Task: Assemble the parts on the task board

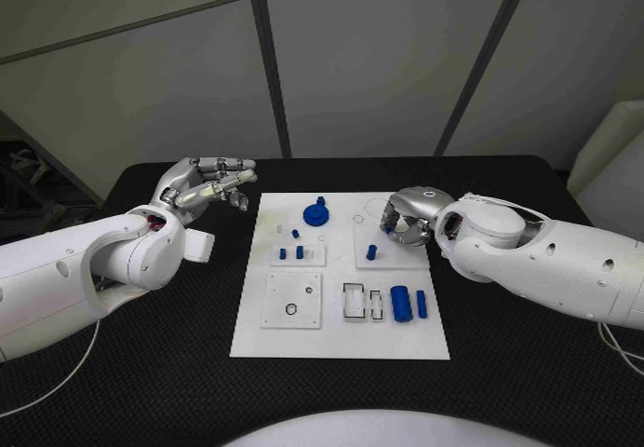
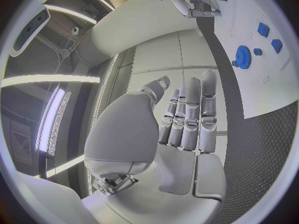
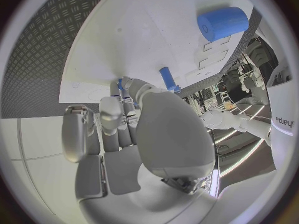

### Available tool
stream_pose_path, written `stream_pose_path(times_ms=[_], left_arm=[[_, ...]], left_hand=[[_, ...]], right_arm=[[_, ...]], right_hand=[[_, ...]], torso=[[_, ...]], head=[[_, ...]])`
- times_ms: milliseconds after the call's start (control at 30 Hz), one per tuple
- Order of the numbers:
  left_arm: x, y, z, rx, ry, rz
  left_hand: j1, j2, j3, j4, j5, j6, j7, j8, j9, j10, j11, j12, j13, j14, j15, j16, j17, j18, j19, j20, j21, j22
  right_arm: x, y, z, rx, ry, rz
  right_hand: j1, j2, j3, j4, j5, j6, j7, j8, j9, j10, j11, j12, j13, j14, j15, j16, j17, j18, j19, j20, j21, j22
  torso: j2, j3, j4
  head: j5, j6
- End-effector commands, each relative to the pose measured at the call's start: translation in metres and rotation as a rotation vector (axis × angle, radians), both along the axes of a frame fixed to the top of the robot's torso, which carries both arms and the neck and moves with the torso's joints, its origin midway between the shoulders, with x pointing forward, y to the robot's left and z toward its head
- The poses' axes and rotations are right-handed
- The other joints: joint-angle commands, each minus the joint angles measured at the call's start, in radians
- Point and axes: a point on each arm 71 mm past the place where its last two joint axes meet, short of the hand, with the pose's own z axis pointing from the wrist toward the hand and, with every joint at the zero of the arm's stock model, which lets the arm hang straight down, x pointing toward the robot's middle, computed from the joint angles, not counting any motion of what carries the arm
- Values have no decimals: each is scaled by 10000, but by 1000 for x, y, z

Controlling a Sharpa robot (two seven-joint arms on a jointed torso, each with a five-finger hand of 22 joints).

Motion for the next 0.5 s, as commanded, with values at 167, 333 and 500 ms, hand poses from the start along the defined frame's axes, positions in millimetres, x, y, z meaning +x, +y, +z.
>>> stream_pose_path(times_ms=[167,333,500], left_arm=[[1,-1,1,-69,-43,38],[1,-1,1,-71,-39,32],[1,-1,1,-85,-48,5]], left_hand=[[6,115,6,-14,56,23,6,60,-10,-50,15,35,14,-98,-11,-49,-18,-114,-74,21,-62,-16],[21,122,11,-26,58,23,7,62,-12,-50,15,46,15,-104,-11,-48,-24,-113,-78,21,-68,-19],[21,122,11,-26,58,23,7,62,-12,-50,15,46,15,-104,-11,-48,-24,-113,-78,21,-68,-19]], right_arm=[[-2,0,-11,-550,222,-147],[-1,0,-9,-510,-93,-250],[-2,1,-7,-407,-382,-282]], right_hand=[[135,250,250,-208,-119,208,-5,38,19,193,-22,-5,1,359,-70,188,119,-113,267,-56,200,1307],[138,326,413,-345,-198,344,-20,75,44,355,-52,16,39,341,-89,252,122,-173,398,-63,405,1558],[64,328,466,-409,-237,443,-43,106,65,470,-87,17,72,320,-119,200,-8,-212,489,-66,537,1721]], torso=[[5,9,0],[-2,9,-11],[-2,8,-14]], head=[[-15,-27],[-26,-46],[-24,-52]])
